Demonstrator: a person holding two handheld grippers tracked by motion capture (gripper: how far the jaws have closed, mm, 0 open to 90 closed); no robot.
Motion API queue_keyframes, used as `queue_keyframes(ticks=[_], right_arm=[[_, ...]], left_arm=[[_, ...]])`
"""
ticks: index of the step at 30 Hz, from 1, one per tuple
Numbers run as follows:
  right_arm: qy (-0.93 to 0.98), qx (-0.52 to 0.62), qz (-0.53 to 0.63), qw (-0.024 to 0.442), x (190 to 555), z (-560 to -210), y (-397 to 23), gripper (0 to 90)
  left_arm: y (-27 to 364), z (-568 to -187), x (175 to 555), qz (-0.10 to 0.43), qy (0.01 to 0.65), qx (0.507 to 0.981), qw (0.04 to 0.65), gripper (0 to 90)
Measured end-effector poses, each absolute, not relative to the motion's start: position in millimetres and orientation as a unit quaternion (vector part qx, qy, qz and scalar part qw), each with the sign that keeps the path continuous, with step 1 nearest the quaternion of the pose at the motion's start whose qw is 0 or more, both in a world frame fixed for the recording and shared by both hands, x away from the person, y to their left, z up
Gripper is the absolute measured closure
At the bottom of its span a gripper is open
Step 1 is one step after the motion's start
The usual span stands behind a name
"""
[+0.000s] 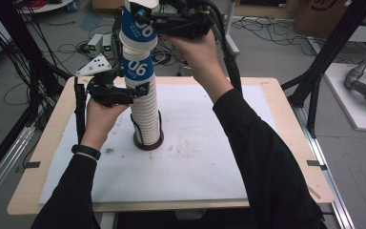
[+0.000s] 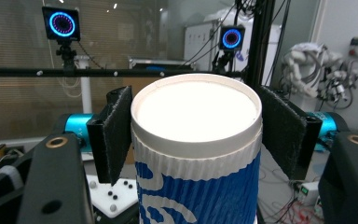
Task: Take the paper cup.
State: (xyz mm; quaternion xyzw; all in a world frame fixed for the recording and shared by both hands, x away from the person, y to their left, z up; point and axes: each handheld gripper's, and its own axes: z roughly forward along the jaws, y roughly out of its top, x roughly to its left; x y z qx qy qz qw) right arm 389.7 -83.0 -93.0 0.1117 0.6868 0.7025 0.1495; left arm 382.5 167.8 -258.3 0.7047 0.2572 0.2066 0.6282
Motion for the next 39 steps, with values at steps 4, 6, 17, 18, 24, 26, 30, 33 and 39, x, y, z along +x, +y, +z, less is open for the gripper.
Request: queue_keyframes(ticks=[4, 6, 17, 18, 24, 26, 30, 33, 39], right_arm=[[0.685, 0.109, 0.703, 0.155, 386.0, -88.6, -89.6, 30.8], [0.684, 0.110, 0.703, 0.159, 384.2, -86.7, -93.7, 30.8], [0.701, 0.109, 0.683, 0.175, 377.7, -82.5, -136.3, 30.7], [0.703, 0.109, 0.681, 0.174, 376.6, -83.8, -141.1, 30.7], [0.717, 0.115, 0.658, 0.198, 370.6, -100.4, -169.9, 30.7], [0.719, 0.121, 0.657, 0.193, 370.5, -108.6, -180.4, 30.7], [0.722, 0.134, 0.650, 0.193, 366.4, -131.6, -204.0, 30.7], [0.724, 0.141, 0.648, 0.190, 364.5, -141.5, -211.3, 30.7], [0.730, 0.154, 0.641, 0.181, 358.9, -171.5, -226.8, 30.8]], left_arm=[[167.9, -258.3, 382.6, 0.207, 0.257, 0.705, 0.628, 12.3], [168.1, -258.4, 382.7, 0.207, 0.256, 0.705, 0.628, 12.3], [167.8, -258.3, 382.4, 0.206, 0.257, 0.705, 0.628, 12.3], [167.9, -258.4, 382.7, 0.207, 0.256, 0.705, 0.628, 12.3], [168.1, -258.5, 382.8, 0.206, 0.256, 0.705, 0.628, 12.3], [168.1, -258.5, 382.7, 0.206, 0.256, 0.706, 0.627, 12.3], [168.6, -258.5, 382.8, 0.206, 0.256, 0.706, 0.627, 12.3], [168.5, -258.5, 382.8, 0.206, 0.256, 0.706, 0.627, 12.3], [168.7, -258.4, 382.5, 0.206, 0.257, 0.706, 0.628, 12.3]])
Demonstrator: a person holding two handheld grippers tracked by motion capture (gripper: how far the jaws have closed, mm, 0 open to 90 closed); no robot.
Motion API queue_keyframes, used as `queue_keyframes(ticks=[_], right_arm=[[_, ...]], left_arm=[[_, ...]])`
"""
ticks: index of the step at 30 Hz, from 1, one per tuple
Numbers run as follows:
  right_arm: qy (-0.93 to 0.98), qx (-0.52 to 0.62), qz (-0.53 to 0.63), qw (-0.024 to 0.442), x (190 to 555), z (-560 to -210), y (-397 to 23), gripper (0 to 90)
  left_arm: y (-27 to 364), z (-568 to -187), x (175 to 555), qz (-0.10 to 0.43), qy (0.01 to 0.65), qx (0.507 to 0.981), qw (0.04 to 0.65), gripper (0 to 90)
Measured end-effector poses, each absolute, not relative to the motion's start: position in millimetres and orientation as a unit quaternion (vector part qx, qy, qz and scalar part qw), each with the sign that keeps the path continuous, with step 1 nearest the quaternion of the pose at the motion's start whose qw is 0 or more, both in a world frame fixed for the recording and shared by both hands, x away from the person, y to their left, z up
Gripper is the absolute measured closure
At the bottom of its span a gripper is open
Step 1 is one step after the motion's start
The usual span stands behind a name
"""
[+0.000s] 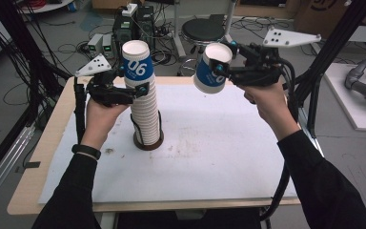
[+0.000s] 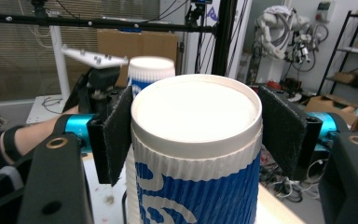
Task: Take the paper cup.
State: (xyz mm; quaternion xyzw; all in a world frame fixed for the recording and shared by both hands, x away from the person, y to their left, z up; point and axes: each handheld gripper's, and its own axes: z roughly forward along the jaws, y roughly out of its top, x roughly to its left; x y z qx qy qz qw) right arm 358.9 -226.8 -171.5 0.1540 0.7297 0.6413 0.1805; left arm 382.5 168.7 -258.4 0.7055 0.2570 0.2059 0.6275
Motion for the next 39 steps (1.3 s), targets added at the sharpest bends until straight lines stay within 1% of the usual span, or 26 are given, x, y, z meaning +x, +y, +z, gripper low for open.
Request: queue_keyframes(ticks=[1, 13, 19, 23, 25, 27, 39], right_arm=[[0.731, 0.159, 0.639, 0.176, 356.8, -181.4, -230.5, 30.7], [0.734, 0.169, 0.637, 0.161, 343.0, -221.2, -244.0, 30.8], [0.738, 0.182, 0.632, 0.153, 338.4, -246.9, -249.4, 30.7], [0.740, 0.193, 0.627, 0.150, 336.2, -262.7, -253.5, 30.7], [0.739, 0.193, 0.627, 0.156, 334.2, -269.7, -255.4, 30.8], [0.737, 0.198, 0.629, 0.150, 332.1, -276.3, -256.9, 30.7], [0.735, 0.206, 0.628, 0.151, 326.3, -303.7, -264.1, 30.7]], left_arm=[[168.7, -258.5, 382.6, 0.206, 0.257, 0.706, 0.627, 12.2], [169.2, -258.1, 382.3, 0.207, 0.256, 0.707, 0.626, 12.2], [168.6, -258.3, 382.4, 0.207, 0.256, 0.707, 0.627, 12.2], [168.7, -258.3, 382.3, 0.207, 0.256, 0.706, 0.627, 12.1], [168.8, -258.3, 382.3, 0.206, 0.257, 0.706, 0.627, 12.1], [168.8, -258.4, 382.5, 0.207, 0.256, 0.706, 0.627, 12.1], [168.6, -258.6, 382.6, 0.207, 0.256, 0.706, 0.627, 11.9]])
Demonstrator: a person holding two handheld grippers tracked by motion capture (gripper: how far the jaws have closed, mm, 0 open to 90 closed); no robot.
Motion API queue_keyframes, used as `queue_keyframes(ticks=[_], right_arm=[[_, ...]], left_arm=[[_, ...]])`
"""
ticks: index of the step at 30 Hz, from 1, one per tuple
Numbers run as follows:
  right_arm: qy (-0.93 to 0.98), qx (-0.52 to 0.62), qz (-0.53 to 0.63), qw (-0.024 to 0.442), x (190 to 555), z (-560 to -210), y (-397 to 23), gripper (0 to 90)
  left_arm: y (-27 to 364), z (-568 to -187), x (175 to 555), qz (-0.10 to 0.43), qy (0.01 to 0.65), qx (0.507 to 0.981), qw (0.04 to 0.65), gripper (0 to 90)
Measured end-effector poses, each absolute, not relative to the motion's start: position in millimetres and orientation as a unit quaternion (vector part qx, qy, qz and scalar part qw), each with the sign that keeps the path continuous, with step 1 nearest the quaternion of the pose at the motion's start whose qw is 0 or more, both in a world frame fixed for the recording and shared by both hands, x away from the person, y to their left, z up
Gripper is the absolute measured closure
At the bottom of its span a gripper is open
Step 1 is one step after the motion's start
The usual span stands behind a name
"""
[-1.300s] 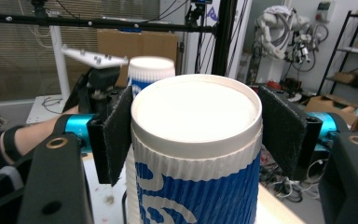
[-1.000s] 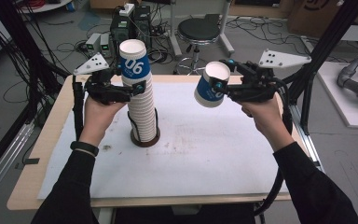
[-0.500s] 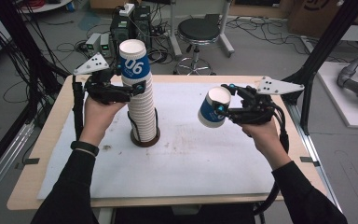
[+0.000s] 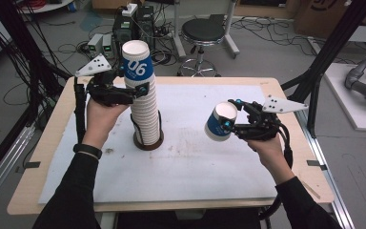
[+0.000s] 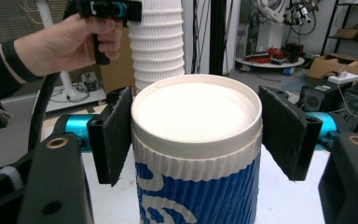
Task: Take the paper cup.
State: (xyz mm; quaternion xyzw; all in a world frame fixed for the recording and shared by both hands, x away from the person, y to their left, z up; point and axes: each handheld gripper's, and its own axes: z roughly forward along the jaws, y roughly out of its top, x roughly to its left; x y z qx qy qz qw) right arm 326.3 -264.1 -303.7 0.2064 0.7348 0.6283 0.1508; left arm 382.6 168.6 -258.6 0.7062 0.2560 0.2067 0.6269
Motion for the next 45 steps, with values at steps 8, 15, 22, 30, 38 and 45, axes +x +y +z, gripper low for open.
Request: queue_keyframes(ticks=[8, 15, 22, 30, 38, 45], right_arm=[[0.741, 0.218, 0.618, 0.145, 326.3, -320.9, -267.7, 30.8], [0.742, 0.221, 0.616, 0.143, 327.0, -325.2, -270.6, 30.7], [0.742, 0.221, 0.616, 0.143, 326.4, -325.4, -273.9, 30.7], [0.742, 0.223, 0.615, 0.143, 327.0, -326.0, -275.8, 30.7], [0.746, 0.224, 0.611, 0.142, 327.0, -328.0, -274.3, 30.7], [0.750, 0.223, 0.607, 0.140, 326.4, -331.9, -273.5, 30.7]], left_arm=[[167.6, -258.9, 382.4, 0.210, 0.250, 0.710, 0.624, 9.0], [167.7, -257.9, 379.0, 0.223, 0.260, 0.712, 0.612, 8.1], [173.0, -258.7, 371.8, 0.222, 0.255, 0.700, 0.629, 8.1], [184.1, -276.9, 360.6, 0.221, 0.257, 0.698, 0.631, 8.1], [190.8, -291.8, 340.4, 0.225, 0.253, 0.696, 0.633, 8.1], [190.0, -306.6, 323.0, 0.221, 0.243, 0.697, 0.638, 8.1]])
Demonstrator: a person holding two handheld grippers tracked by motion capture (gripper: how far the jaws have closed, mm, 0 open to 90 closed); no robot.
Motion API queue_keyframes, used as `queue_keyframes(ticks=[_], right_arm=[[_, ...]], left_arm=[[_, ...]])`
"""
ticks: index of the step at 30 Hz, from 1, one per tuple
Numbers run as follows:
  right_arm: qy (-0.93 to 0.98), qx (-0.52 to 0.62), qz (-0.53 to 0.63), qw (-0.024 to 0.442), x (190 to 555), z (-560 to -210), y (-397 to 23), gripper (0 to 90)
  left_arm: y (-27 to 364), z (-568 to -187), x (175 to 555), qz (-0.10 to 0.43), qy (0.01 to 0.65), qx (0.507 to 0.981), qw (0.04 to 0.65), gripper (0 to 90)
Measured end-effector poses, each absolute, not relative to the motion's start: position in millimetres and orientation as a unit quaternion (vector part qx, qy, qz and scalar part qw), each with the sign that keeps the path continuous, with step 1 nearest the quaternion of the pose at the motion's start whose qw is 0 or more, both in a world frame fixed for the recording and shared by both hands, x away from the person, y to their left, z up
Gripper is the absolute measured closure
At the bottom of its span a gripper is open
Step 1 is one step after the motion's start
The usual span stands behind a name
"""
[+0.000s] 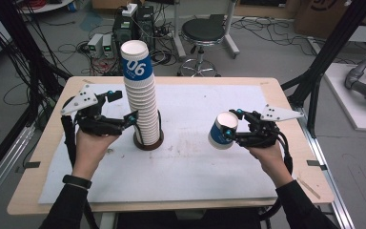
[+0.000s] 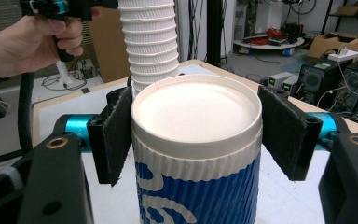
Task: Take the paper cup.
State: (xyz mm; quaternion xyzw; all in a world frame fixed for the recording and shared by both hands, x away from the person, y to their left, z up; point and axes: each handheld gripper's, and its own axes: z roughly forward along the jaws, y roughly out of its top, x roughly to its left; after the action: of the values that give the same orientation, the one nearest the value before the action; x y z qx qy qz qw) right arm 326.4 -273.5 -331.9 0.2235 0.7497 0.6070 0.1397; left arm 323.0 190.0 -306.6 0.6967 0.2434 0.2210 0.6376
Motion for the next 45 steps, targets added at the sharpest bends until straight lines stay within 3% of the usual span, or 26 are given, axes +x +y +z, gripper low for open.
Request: queue_keyframes(ticks=[16, 45], right_arm=[[0.759, 0.222, 0.598, 0.128, 325.7, -345.6, -270.8, 30.7], [0.761, 0.232, 0.592, 0.126, 321.7, -361.3, -273.6, 30.7]], left_arm=[[151.3, -347.1, 297.9, 0.185, 0.200, 0.715, 0.643, 8.1], [109.2, -395.4, 302.5, 0.148, 0.173, 0.741, 0.631, 8.2]])
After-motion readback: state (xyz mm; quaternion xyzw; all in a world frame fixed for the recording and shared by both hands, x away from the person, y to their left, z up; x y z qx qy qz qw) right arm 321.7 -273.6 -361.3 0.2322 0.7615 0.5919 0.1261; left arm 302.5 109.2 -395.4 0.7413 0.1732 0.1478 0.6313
